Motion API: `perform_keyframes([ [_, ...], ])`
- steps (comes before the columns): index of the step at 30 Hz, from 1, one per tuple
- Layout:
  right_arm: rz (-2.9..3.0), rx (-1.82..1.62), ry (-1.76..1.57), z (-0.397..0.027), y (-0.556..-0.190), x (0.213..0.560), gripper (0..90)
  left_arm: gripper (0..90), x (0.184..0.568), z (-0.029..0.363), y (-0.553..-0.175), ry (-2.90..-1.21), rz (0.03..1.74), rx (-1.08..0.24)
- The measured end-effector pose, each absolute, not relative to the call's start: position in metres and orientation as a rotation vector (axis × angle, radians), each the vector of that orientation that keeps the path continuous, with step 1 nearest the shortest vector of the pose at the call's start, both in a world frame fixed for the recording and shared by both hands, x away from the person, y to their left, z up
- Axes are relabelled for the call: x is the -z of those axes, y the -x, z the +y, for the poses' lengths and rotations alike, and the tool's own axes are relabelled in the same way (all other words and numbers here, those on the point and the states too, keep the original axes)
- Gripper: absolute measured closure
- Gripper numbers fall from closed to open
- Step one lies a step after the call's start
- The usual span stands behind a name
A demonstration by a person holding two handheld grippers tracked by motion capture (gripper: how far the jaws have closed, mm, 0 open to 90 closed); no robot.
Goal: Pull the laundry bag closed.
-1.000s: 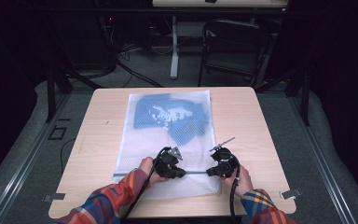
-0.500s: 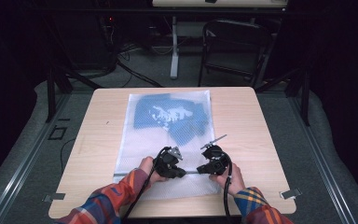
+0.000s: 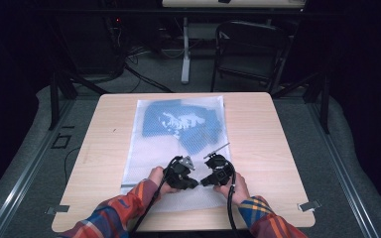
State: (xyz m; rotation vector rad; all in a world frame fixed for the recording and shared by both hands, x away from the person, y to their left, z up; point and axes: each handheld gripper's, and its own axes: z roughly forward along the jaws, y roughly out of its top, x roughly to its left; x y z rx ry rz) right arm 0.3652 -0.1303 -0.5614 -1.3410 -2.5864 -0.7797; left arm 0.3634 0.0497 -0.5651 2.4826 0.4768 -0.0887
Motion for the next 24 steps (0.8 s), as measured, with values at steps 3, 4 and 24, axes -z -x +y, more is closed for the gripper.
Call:
perform_keyframes([
  [3, -2.617, 0.763, 1.326, -0.130, -0.364, 0.560, 90.0, 86.6, 0.565, 0.049, -0.363, -2.486, 0.473, 0.083],
  [4, -2.635, 0.756, 1.312, -0.130, -0.364, 0.560, 90.0, 86.6, 0.565, 0.049, -0.362, -2.487, 0.470, 0.080],
  [24, -2.631, 0.773, 1.318, -0.131, -0.363, 0.561, 90.0, 86.7, 0.563, 0.062, -0.364, -2.496, 0.506, 0.096],
])
